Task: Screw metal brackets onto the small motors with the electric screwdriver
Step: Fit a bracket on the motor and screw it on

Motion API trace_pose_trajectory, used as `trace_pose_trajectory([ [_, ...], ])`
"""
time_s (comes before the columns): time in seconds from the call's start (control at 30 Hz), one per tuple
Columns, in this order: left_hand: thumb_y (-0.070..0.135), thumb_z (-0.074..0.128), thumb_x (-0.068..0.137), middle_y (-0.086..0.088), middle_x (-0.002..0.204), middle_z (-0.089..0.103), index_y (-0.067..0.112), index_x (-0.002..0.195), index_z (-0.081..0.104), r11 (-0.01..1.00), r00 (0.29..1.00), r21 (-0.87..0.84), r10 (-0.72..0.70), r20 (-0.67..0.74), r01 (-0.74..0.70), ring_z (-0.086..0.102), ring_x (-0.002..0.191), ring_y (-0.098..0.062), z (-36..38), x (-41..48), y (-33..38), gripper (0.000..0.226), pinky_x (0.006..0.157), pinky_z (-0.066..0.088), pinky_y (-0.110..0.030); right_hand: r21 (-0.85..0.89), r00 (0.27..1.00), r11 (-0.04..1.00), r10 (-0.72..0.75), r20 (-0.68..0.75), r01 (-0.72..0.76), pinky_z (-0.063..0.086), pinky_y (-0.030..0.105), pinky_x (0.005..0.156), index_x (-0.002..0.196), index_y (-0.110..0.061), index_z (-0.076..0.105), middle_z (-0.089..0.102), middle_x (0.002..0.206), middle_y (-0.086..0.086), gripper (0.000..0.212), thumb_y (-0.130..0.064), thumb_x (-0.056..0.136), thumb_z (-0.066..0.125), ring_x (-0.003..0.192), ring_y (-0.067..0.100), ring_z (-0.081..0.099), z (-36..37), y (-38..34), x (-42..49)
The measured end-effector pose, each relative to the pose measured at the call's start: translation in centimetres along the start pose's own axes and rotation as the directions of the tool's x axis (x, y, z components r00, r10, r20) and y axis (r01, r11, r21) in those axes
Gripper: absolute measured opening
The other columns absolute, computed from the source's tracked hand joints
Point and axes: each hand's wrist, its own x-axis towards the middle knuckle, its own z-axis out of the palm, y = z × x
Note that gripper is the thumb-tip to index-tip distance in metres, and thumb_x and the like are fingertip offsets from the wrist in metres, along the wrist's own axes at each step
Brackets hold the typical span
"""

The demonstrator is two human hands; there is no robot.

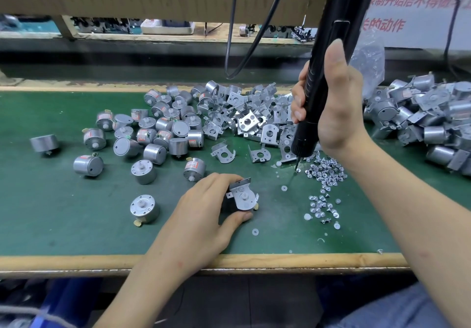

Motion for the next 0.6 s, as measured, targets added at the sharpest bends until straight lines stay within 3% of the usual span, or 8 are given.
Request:
trace_pose_trajectory([
  [0.3,0.033,0.077,0.084,0.033,0.094,0.042,0.023,0.122,0.058,1.000,1.000,-0.001,0.001,0.005,-0.001,0.043,0.090,0.019,-0.1,0.0,0.1,0.044,0.080,0.032,-0.002,0.012,1.000,1.000,0.017,0.022,-0.017,0.037,0.027,0.047,0.075,-0.010,0.052,0.048,0.052,0.004,0.055,-0.065,0.081,0.050,0.041,0.021,0.042,0.5,-0.2,-0.3],
  [0.4,0.033,0.077,0.083,0.033,0.095,0.042,0.023,0.123,0.058,1.000,1.000,-0.004,0.000,0.008,0.000,0.044,0.091,0.019,-0.1,0.0,0.1,0.045,0.081,0.032,-0.003,0.031,0.999,0.999,0.020,0.045,-0.021,0.037,0.027,0.047,0.076,-0.010,0.052,0.048,0.053,0.004,0.063,-0.072,0.082,0.060,0.042,0.021,0.041,0.7,-0.5,-0.5],
  [0.5,0.033,0.077,0.084,0.034,0.095,0.042,0.024,0.123,0.058,1.000,1.000,-0.005,-0.001,0.008,0.001,0.043,0.091,0.019,-0.1,0.0,0.1,0.045,0.082,0.032,-0.003,0.051,0.997,0.999,0.010,0.079,-0.014,0.038,0.027,0.048,0.077,-0.010,0.053,0.048,0.054,0.005,0.073,-0.082,0.066,0.062,0.043,0.021,0.041,1.1,-0.8,-0.8],
  [0.6,0.035,0.076,0.084,0.034,0.097,0.042,0.024,0.124,0.057,1.000,1.000,0.002,0.000,0.011,0.000,0.043,0.091,0.020,-0.1,0.0,0.1,0.045,0.082,0.032,-0.002,0.057,0.995,0.998,0.001,0.098,-0.007,0.038,0.028,0.048,0.077,-0.011,0.053,0.047,0.055,0.005,0.074,-0.083,0.064,0.061,0.043,0.021,0.041,1.4,-0.9,-1.0],
])
